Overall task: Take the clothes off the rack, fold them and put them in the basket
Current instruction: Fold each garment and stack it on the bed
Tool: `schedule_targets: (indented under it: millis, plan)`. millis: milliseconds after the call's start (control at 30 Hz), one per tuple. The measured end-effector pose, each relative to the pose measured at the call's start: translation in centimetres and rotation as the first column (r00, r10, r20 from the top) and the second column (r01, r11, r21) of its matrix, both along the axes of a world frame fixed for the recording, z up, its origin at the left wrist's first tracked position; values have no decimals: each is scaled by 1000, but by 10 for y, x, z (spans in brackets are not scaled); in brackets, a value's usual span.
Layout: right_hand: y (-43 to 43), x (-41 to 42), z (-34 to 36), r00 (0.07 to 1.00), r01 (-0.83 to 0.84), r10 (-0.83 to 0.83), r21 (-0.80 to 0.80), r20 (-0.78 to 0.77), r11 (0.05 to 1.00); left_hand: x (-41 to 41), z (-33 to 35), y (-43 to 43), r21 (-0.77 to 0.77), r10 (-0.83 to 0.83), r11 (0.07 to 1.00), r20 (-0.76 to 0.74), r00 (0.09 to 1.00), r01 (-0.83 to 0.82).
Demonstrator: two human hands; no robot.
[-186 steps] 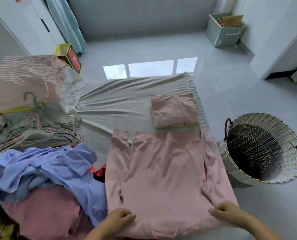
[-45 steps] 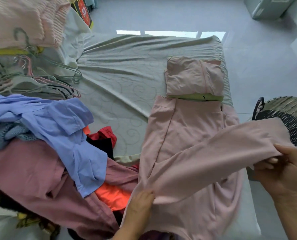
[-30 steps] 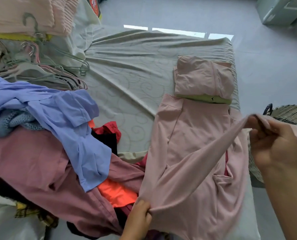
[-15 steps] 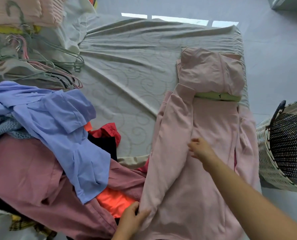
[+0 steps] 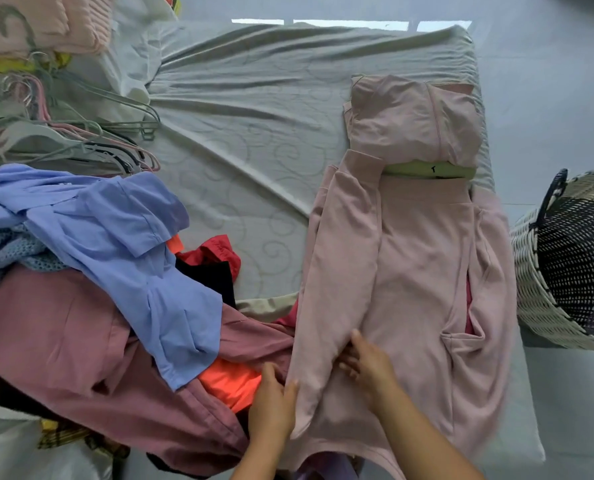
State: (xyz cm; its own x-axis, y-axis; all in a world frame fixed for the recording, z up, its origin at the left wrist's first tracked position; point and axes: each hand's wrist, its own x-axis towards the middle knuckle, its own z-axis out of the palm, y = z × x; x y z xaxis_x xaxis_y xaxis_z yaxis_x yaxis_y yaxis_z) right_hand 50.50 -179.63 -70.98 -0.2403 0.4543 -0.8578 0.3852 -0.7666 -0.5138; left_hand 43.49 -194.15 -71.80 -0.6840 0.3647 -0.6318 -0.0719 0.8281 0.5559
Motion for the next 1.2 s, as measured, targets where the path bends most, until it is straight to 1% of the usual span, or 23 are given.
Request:
schedule_targets:
  millis: [67,100,133,200,300,400,433,500,533,600,633,667,700,733,767,800,867,900,967,1033,1067,1133,1200]
  plan:
    - [15,-9,1,988,156,-156,-62,3,986,3,-2,-3,69,15,998,-49,999,-11]
    - [20,-13,0,980,198,-198,-100,11,975,6,-1,-7,118,33,993,-62,998,-25]
    - [23,-16,1,972,233,-234,-122,3,965,8,4,-10,153,56,987,-71,996,-45]
    - [23,-18,-4,972,223,-227,-70,-57,972,14,12,-19,197,101,977,-74,992,-85]
    - [21,-10,-6,994,79,-65,163,-89,983,15,6,-31,140,69,988,-63,996,-60]
    - [29,-1,-6,988,-2,34,213,-149,977,12,-3,-35,35,-7,999,-74,997,9]
    - [34,1,-7,982,-69,104,216,-156,974,12,-3,-33,-17,-50,999,-89,995,48]
    - [41,4,-12,951,-293,308,279,-11,915,13,-1,-28,-135,-165,980,-120,979,149]
    - [43,6,-14,933,-356,353,306,67,883,14,0,-27,-177,-221,964,-113,969,200]
    - [44,7,-18,950,-313,301,274,85,910,12,5,-23,-276,-317,920,-106,943,278]
    - [43,6,-20,958,-285,271,266,91,921,10,5,-22,-322,-381,892,-163,910,316]
    - [40,5,-22,967,-251,231,284,104,926,10,4,-21,-330,-450,874,-275,850,357]
    - [37,6,-24,964,-257,216,348,154,902,11,3,-18,-274,-475,877,-374,796,395]
    - [34,7,-27,956,-288,223,442,192,850,12,3,-12,-209,-505,861,-463,729,464]
    - [29,10,-28,941,-335,257,494,220,802,11,7,-5,-161,-561,810,-493,665,564]
    - [24,15,-32,919,-395,323,509,227,765,9,7,3,-154,-615,751,-518,595,643]
    - [19,28,-39,874,-486,414,436,254,758,4,7,17,-172,-734,639,-428,528,750]
    - [21,35,-36,867,-497,411,413,283,763,2,9,23,-213,-792,587,-351,499,781]
    - [34,52,-31,888,-442,297,478,350,759,-3,8,33,-302,-872,485,-234,430,821]
    - [50,74,-24,909,-326,73,592,410,737,-4,8,40,-331,-899,436,-115,423,837]
    - [58,87,-21,895,-284,-42,641,444,713,-4,10,42,-343,-897,438,-106,429,831]
    - [74,111,-14,803,-258,-224,662,552,704,-1,14,44,-341,-883,467,-133,450,816]
    - [90,131,-17,728,-181,-283,574,624,799,1,13,44,-327,-862,506,-158,482,798]
